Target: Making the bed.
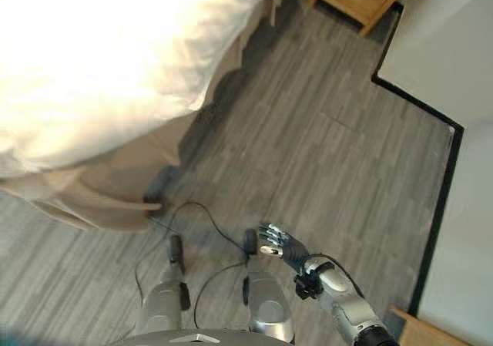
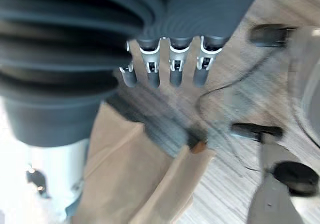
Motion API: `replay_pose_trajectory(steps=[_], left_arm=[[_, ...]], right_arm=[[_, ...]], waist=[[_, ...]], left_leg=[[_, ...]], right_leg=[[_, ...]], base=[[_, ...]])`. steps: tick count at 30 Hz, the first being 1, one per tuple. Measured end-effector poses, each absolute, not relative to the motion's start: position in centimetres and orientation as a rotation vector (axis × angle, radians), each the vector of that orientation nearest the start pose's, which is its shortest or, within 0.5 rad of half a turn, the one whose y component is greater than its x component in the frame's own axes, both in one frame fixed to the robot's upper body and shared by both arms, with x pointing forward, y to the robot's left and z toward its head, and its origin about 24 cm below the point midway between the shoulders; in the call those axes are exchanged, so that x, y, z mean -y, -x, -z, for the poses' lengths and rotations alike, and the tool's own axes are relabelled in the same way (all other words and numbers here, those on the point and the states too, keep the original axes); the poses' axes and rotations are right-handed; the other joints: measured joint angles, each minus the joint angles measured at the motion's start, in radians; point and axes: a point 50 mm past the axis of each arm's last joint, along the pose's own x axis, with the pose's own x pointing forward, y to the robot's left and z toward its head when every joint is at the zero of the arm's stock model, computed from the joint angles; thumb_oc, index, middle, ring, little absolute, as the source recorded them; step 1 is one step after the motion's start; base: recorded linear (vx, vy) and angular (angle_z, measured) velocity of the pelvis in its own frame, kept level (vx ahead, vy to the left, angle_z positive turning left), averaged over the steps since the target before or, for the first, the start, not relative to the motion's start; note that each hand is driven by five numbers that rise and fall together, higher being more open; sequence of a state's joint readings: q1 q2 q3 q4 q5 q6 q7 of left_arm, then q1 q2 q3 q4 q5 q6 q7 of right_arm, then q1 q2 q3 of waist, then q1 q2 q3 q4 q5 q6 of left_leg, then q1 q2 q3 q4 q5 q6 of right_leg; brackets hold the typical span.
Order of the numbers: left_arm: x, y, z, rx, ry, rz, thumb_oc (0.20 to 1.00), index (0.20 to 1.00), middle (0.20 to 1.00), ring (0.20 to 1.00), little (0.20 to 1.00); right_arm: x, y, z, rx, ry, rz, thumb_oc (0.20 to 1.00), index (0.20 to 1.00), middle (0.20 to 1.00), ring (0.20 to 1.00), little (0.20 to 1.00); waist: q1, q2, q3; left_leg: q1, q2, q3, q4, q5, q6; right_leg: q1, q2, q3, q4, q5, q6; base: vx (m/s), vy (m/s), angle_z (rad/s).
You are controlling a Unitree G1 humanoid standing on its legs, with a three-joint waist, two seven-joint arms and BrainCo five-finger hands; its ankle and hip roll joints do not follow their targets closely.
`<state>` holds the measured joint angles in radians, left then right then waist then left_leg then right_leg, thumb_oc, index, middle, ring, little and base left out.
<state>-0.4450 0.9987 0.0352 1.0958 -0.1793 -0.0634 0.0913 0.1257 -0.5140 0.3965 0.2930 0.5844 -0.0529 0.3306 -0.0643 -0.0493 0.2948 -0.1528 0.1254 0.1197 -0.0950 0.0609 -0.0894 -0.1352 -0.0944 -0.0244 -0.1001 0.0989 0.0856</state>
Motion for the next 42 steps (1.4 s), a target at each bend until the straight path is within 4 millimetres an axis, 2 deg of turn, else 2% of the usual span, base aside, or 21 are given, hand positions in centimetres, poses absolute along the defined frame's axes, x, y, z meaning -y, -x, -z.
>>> replay_pose_trajectory(steps=[1,3,4,7,9,11,12,15,17,18,20,23,25,29,32,36,37,39,40,41,42], left_arm=[[-46.6,-20.4,-7.7,-0.485,-0.549,-0.765,0.2,0.2,0.2,0.2,0.2],[-46.0,-18.0,-3.6,-0.637,-0.498,-0.748,0.2,0.2,0.2,0.2,0.2],[-45.1,-15.5,-0.4,-0.749,-0.458,-0.716,0.2,0.2,0.2,0.2,0.2],[-42.6,-10.5,5.0,-0.894,-0.292,-0.737,0.2,0.2,0.2,0.2,0.2],[-40.9,-8.5,7.4,-0.991,-0.21,-0.724,0.2,0.2,0.2,0.2,0.2],[-40.4,-7.5,8.1,-1.022,-0.183,-0.732,0.2,0.2,0.2,0.2,0.2],[-39.1,-6.9,9.2,-1.031,-0.152,-0.721,1.0,1.0,1.0,1.0,1.0],[-36.0,-5.6,11.6,-1.086,-0.064,-0.686,1.0,1.0,1.0,1.0,1.0],[-34.1,-5.9,12.6,-1.089,-0.028,-0.644,1.0,1.0,1.0,1.0,1.0],[-33.3,-4.7,13.3,-1.171,-0.035,-0.587,1.0,1.0,1.0,1.0,1.0],[-29.8,-1.8,15.1,-1.341,-0.125,-0.378,1.0,1.0,1.0,1.0,1.0],[-24.1,0.3,16.8,-1.442,-0.311,0.08,1.0,1.0,1.0,1.0,1.0],[-23.4,1.8,16.6,-1.444,-0.409,0.248,1.0,1.0,1.0,1.0,1.0],[-24.0,1.5,15.0,-1.314,-0.593,0.556,1.0,1.0,1.0,1.0,1.0],[-25.2,-0.2,13.5,-1.228,-0.677,0.657,1.0,1.0,1.0,1.0,1.0],[-27.9,-2.7,10.4,-1.137,-0.663,0.637,1.0,1.0,1.0,1.0,1.0],[-28.9,-5.0,8.6,-1.067,-0.596,0.586,1.0,1.0,1.0,1.0,1.0],[-29.1,-8.3,3.5,-0.865,-0.533,0.586,1.0,1.0,1.0,1.0,1.0],[-29.3,-12.3,-1.5,-0.642,-0.442,0.548,1.0,1.0,1.0,1.0,1.0],[-29.3,-12.8,-2.1,-0.61,-0.422,0.539,1.0,1.0,1.0,1.0,1.0],[-29.6,-14.6,-3.7,-0.498,-0.341,0.483,1.0,1.0,1.0,1.0,1.0]], right_arm=[[19.2,-18.2,5.1,-0.514,-0.103,-0.464,1.0,1.0,1.0,1.0,1.0],[20.1,-17.3,5.5,-0.546,-0.083,-0.442,1.0,1.0,1.0,1.0,1.0],[20.6,-16.6,6.0,-0.582,-0.076,-0.441,1.0,1.0,1.0,1.0,1.0],[21.4,-16.3,6.2,-0.599,-0.046,-0.417,1.0,1.0,1.0,1.0,1.0],[21.8,-15.3,6.6,-0.629,-0.052,-0.401,1.0,1.0,1.0,1.0,1.0],[21.8,-14.3,7.0,-0.661,-0.061,-0.4,1.0,1.0,1.0,1.0,1.0],[22.1,-13.9,7.1,-0.667,-0.064,-0.382,1.0,1.0,1.0,1.0,1.0],[22.2,-12.9,7.5,-0.699,-0.055,-0.382,1.0,1.0,1.0,1.0,1.0],[22.1,-12.2,7.8,-0.725,-0.047,-0.391,1.0,1.0,1.0,1.0,1.0],[21.9,-12.4,7.8,-0.718,-0.047,-0.402,1.0,1.0,1.0,1.0,1.0],[21.7,-13.4,7.4,-0.688,-0.041,-0.405,1.0,1.0,1.0,1.0,1.0],[21.4,-13.9,7.3,-0.675,-0.041,-0.415,1.0,1.0,1.0,1.0,1.0],[21.6,-14.3,7.1,-0.663,-0.024,-0.414,1.0,1.0,1.0,1.0,1.0],[21.4,-15.0,6.9,-0.647,0.003,-0.427,1.0,1.0,1.0,1.0,1.0],[21.4,-15.1,6.8,-0.647,0.005,-0.426,1.0,1.0,1.0,1.0,1.0],[21.9,-14.9,6.9,-0.665,0.013,-0.421,1.0,1.0,1.0,1.0,1.0],[22.1,-14.7,6.9,-0.672,0.008,-0.41,1.0,1.0,1.0,1.0,1.0],[22.2,-13.9,7.2,-0.694,-0.002,-0.404,1.0,1.0,1.0,1.0,1.0],[22.3,-13.2,7.5,-0.715,-0.006,-0.407,1.0,1.0,1.0,1.0,1.0],[22.3,-13.2,7.5,-0.718,-0.006,-0.411,1.0,1.0,1.0,1.0,1.0],[22.1,-13.3,7.4,-0.71,-0.009,-0.431,1.0,1.0,1.0,1.0,1.0]], waist=[[0.004,0.014,-0.013],[0.01,0.033,-0.049],[0.027,0.036,-0.083],[0.015,0.033,-0.106],[0.015,0.025,-0.145],[0.015,0.01,-0.182],[0.015,0.012,-0.198],[0.027,0.009,-0.221],[0.045,0.015,-0.222],[0.051,0.017,-0.226],[0.05,0.023,-0.227],[0.057,0.031,-0.23],[0.09,0.033,-0.23],[0.094,0.047,-0.232],[0.093,0.06,-0.233],[0.092,0.066,-0.236],[0.087,0.081,-0.237],[0.096,0.069,-0.238],[0.097,0.068,-0.243],[0.097,0.07,-0.243],[0.087,0.083,-0.245]], left_leg=[[0.027,0.0,0.008,0.0,-0.005,0.003],[0.038,-0.001,0.002,0.0,-0.007,0.006],[0.04,0.001,0.002,-0.001,-0.01,0.003],[0.086,0.001,0.01,-0.002,-0.022,0.002],[0.093,0.002,0.007,-0.005,-0.027,0.0],[0.092,0.008,0.008,-0.005,-0.03,-0.003],[0.093,0.004,0.006,-0.005,-0.032,-0.001],[0.088,-0.006,-0.006,-0.003,-0.032,0.005],[0.086,-0.012,-0.026,0.0,-0.029,0.009],[0.085,-0.014,-0.032,0.0,-0.029,0.009],[0.082,-0.018,-0.043,0.0,-0.028,0.01],[0.079,-0.025,-0.05,0.0,-0.027,0.012],[0.08,-0.024,-0.056,0.0,-0.026,0.013],[0.086,-0.03,-0.07,-0.005,-0.026,0.013],[0.088,-0.035,-0.067,-0.006,-0.029,0.014],[0.107,-0.033,-0.044,-0.006,-0.03,0.02],[0.109,-0.035,-0.044,-0.006,-0.031,0.021],[0.11,-0.034,-0.048,-0.006,-0.031,0.021],[0.109,-0.035,-0.053,-0.006,-0.031,0.021],[0.108,-0.036,-0.054,-0.006,-0.031,0.021],[0.106,-0.036,-0.054,-0.006,-0.032,0.02]], right_leg=[[0.021,-0.001,0.004,0.0,-0.003,0.002],[0.036,-0.001,-0.001,-0.001,-0.009,0.0],[0.039,0.0,-0.005,-0.001,-0.019,0.002],[0.079,0.0,0.003,-0.005,-0.028,0.009],[0.086,0.001,0.0,-0.005,-0.039,0.01],[0.087,0.007,-0.002,-0.005,-0.044,0.01],[0.089,0.002,-0.004,-0.006,-0.045,0.01],[0.092,-0.008,-0.017,-0.006,-0.045,0.011],[0.101,-0.012,-0.033,-0.006,-0.045,0.011],[0.102,-0.013,-0.04,-0.006,-0.048,0.01],[0.105,-0.017,-0.051,-0.006,-0.051,0.015],[0.105,-0.023,-0.055,-0.006,-0.053,0.017],[0.11,-0.021,-0.064,-0.006,-0.056,0.02],[0.125,-0.028,-0.076,-0.006,-0.063,0.024],[0.126,-0.033,-0.073,-0.006,-0.065,0.029],[0.131,-0.035,-0.051,-0.006,-0.061,0.025],[0.132,-0.037,-0.047,-0.006,-0.061,0.026],[0.137,-0.034,-0.05,-0.005,-0.061,0.025],[0.139,-0.036,-0.057,-0.006,-0.061,0.026],[0.139,-0.037,-0.057,-0.005,-0.061,0.026],[0.137,-0.041,-0.059,-0.006,-0.06,0.028]], base=[[0.06,0.008,-0.06],[0.08,0.017,0.04],[0.15,0.031,0.05],[0.07,0.016,-0.07],[0.06,0.014,0.04],[0.05,0.009,-0.01],[0.02,-0.01,0.05],[0.01,-0.013,0.14],[0.0,-0.012,0.27],[-0.01,-0.018,0.17],[0.01,-0.016,0.16],[0.03,-0.009,0.11],[0.03,-0.012,0.11],[0.02,0.0,0.1],[0.01,0.008,-0.01],[0.0,0.019,-0.15],[-0.02,0.013,-0.07],[-0.02,0.0,0.06],[0.0,-0.005,0.1],[0.0,-0.002,0.07],[0.0,0.0,0.0]])
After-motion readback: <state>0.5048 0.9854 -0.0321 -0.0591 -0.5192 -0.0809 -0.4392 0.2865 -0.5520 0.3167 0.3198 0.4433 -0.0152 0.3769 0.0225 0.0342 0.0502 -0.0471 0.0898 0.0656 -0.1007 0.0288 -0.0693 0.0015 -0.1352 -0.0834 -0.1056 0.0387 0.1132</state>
